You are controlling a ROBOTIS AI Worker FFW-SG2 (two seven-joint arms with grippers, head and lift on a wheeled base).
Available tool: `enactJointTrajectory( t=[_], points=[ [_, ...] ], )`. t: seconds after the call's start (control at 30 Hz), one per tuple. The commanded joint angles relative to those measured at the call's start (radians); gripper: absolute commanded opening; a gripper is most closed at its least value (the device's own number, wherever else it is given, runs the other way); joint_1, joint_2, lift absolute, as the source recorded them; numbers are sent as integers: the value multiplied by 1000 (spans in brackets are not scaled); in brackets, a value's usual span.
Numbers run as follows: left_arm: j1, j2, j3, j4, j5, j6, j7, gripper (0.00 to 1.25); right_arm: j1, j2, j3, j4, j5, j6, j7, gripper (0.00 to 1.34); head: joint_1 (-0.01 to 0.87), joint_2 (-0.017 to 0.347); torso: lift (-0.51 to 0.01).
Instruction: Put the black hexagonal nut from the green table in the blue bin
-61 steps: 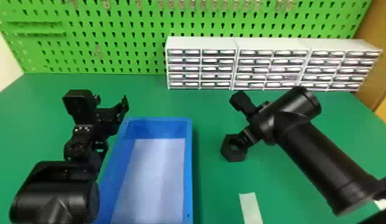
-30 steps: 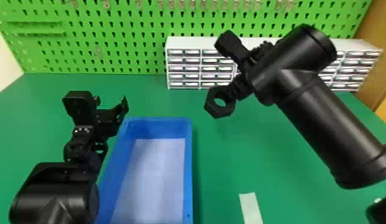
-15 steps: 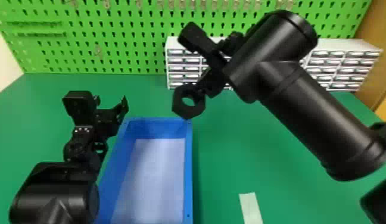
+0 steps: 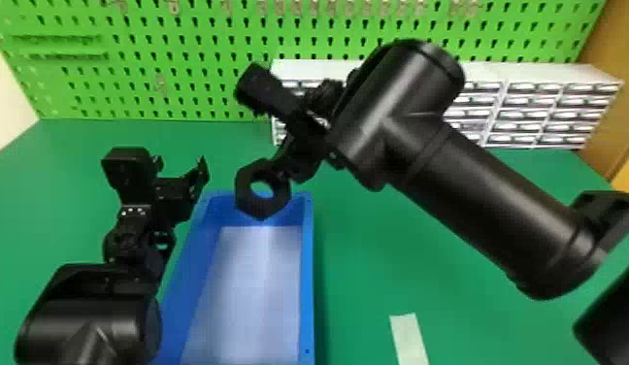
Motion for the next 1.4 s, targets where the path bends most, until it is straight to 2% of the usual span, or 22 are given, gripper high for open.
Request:
enactJointTrajectory(
  t=[0.0, 0.4, 0.83, 0.9, 1.0, 1.07, 1.17, 1.27, 1.37],
  points=[
    [-1, 0, 0, 0, 0, 0, 0, 762, -4, 2, 51, 24, -75, -17, -26, 258, 686, 51, -96],
    [-1, 0, 2, 0, -1, 0, 0, 762, -15, 2, 146, 65, -239, -68, -116, 258, 686, 51, -96],
    [-1, 0, 2, 0, -1, 0, 0, 762, -22, 1, 217, 82, -319, -89, -170, 276, 686, 51, -96],
    [-1, 0, 2, 0, -1, 0, 0, 762, -22, 1, 221, 82, -323, -89, -175, 321, 686, 51, -96],
    [-1, 0, 3, -1, 0, 0, 0, 762, -22, -1, 223, 83, -325, -89, -176, 471, 686, 51, -96],
    [-1, 0, 2, -1, 0, 0, 0, 762, -22, -2, 223, 83, -325, -91, -176, 489, 686, 51, -96],
    [-1, 0, 3, 0, 0, 0, 0, 762, -22, -4, 223, 83, -323, -91, -178, 631, 686, 51, -96],
    [-1, 0, 2, -1, 0, 0, 0, 762, -22, -4, 223, 83, -319, -91, -178, 669, 686, 51, -96],
    [0, 0, 2, 0, 0, 0, 0, 762, -21, -4, 223, 83, -311, -91, -179, 770, 686, 51, -96]
  ],
)
